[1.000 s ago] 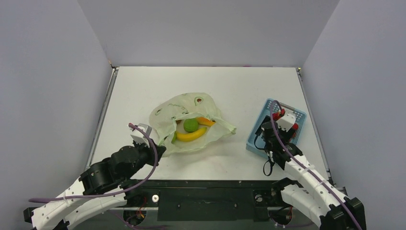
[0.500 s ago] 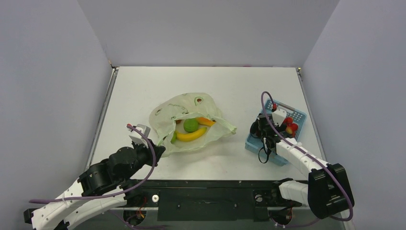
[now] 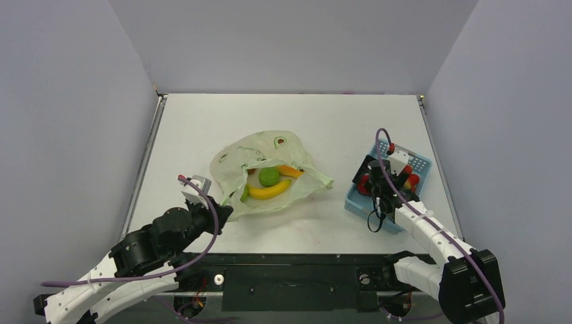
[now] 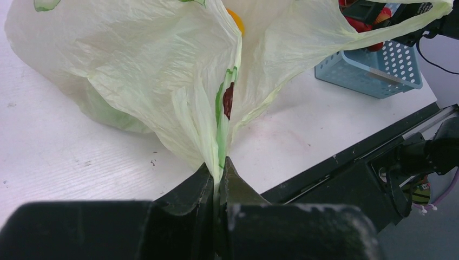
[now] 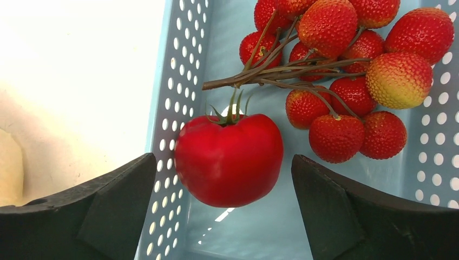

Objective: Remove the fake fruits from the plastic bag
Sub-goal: Place the fake fruit in the bin.

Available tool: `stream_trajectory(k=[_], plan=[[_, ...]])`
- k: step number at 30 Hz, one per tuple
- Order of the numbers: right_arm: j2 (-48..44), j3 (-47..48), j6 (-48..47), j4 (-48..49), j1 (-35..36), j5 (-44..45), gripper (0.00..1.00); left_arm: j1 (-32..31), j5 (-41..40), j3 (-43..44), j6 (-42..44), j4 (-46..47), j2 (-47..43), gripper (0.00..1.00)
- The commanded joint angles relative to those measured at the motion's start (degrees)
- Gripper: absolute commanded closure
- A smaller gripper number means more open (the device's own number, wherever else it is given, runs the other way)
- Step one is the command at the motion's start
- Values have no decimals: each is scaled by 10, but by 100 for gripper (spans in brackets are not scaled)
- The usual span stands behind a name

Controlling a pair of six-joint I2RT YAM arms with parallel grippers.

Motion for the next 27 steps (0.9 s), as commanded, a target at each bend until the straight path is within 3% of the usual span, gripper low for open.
stream_trajectory(k=[1, 8, 20, 24, 27], plan=[[-23, 8, -14, 6, -3, 4, 9, -4, 6, 0, 7, 30, 3, 100], [-70, -8, -24, 17, -2, -13, 9, -3, 7, -1, 7, 31, 3, 100], [-54, 33, -41, -14, 3, -45, 13, -3, 12, -3, 7, 34, 2, 100], [-88, 84, -40, -39, 35, -31, 13, -3, 14, -3, 7, 34, 5, 100], [-148, 109, -45, -35, 114, 4, 13, -3, 14, -4, 8, 37, 6, 100]])
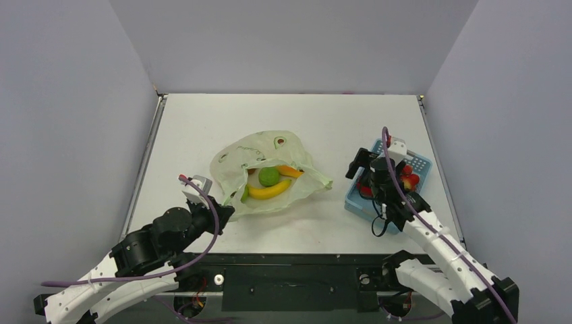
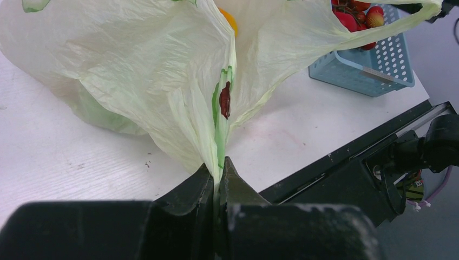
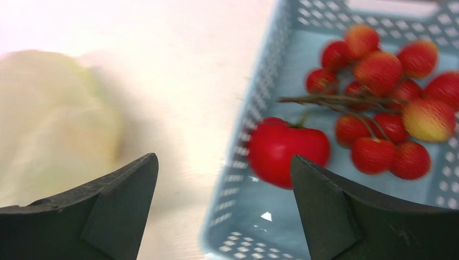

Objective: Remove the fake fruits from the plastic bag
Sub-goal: Place the fake fruit in the bin, then take out the fake fruit from the plastic bag.

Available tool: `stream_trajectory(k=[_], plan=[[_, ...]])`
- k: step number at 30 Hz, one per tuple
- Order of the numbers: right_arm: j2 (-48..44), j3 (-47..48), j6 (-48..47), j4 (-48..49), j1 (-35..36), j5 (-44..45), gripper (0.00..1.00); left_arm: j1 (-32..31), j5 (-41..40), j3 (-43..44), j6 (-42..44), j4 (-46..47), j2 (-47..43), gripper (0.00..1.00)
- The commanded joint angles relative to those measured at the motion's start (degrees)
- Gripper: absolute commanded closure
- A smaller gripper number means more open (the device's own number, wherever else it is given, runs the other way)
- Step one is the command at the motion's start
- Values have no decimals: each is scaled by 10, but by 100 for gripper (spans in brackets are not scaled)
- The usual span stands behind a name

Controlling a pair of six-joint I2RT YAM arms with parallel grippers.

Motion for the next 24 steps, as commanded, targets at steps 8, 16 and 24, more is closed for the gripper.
stream_trajectory(k=[8, 16, 24], plan=[[-101, 105, -61, 110, 299, 11, 13, -4, 8, -6, 9, 32, 19, 100], [129, 196, -63, 137, 405, -42, 33, -4, 7, -6, 11, 32, 18, 100], [337, 244, -58, 143, 423, 30, 35, -5, 12, -7, 10, 35, 13, 100]])
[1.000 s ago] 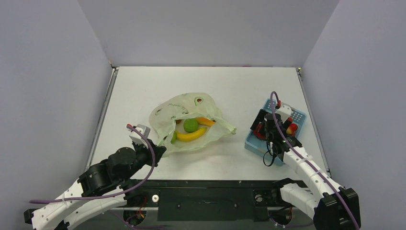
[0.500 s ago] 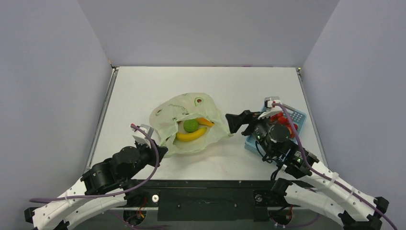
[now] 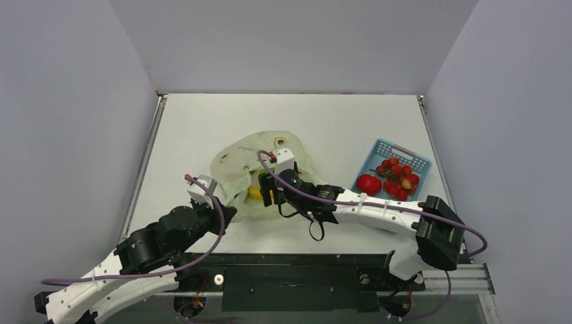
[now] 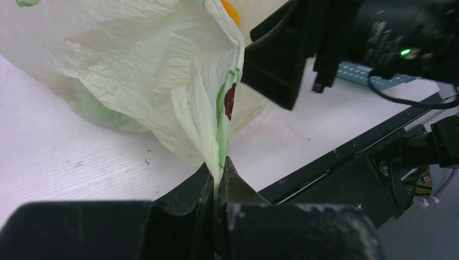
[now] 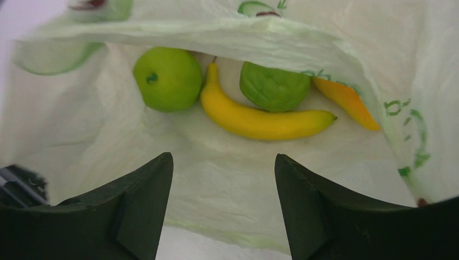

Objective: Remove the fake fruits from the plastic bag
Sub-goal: Take out the fake fruit from the plastic bag.

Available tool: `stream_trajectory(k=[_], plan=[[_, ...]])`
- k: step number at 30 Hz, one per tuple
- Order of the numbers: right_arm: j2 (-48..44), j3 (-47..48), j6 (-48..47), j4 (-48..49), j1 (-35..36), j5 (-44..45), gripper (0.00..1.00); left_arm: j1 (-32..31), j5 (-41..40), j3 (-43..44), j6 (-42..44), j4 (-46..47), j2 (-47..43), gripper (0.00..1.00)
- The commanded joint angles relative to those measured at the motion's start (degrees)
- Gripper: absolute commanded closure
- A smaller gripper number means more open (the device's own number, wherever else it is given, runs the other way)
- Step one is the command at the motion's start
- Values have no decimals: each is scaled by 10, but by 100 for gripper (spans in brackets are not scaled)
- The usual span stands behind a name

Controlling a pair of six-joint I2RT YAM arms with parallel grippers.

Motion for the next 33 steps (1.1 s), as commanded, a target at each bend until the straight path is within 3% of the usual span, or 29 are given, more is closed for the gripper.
stream_trajectory(k=[1, 8, 16, 22, 33], plan=[[56, 30, 11, 21, 10, 82, 35, -4, 8, 1, 9, 29, -7, 100], [123, 7, 41, 117, 2, 125, 34, -4, 13, -1, 11, 33, -14, 100], [174, 13, 11, 208, 1, 183, 32, -4, 13, -2, 11, 34, -23, 100], [214, 9, -18, 287, -4, 216, 24, -4, 13, -3, 12, 35, -25, 100], [316, 61, -56, 332, -38, 209, 19, -4, 13, -2, 13, 35, -18, 100]])
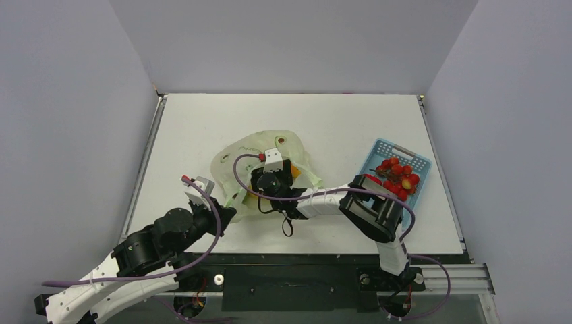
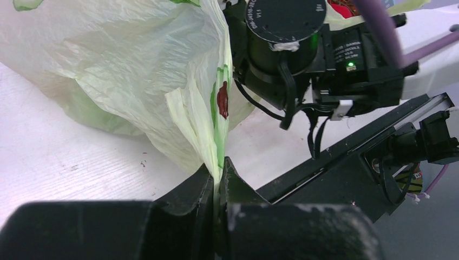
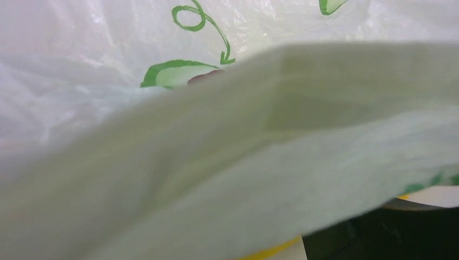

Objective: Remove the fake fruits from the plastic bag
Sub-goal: Take out the fake fruit from the plastic bag.

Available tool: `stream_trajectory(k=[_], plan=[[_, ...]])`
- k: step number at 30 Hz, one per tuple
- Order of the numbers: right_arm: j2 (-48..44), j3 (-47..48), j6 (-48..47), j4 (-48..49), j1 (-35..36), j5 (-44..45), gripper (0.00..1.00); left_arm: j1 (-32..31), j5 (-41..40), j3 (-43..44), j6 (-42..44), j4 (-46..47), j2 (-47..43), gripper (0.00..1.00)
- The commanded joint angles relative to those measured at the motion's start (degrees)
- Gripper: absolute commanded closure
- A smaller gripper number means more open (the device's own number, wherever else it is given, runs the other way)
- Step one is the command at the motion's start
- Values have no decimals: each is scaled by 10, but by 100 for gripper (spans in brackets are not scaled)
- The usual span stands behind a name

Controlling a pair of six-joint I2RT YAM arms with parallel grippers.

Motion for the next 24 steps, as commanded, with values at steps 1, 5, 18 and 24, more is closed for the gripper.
stream_trajectory(k=[1, 5, 18, 24], plan=[[30, 39, -15, 47, -17, 14, 20, -3, 2, 2, 8, 32, 4, 100], [49, 48, -10, 37, -21, 9, 31, -3, 1, 2, 8, 31, 5, 100], [-17, 26, -32, 33, -1, 3, 77, -3, -2, 3, 8, 29, 7, 100], [-101, -5, -20, 16, 16, -4, 92, -3, 0, 3, 8, 29, 5, 100]])
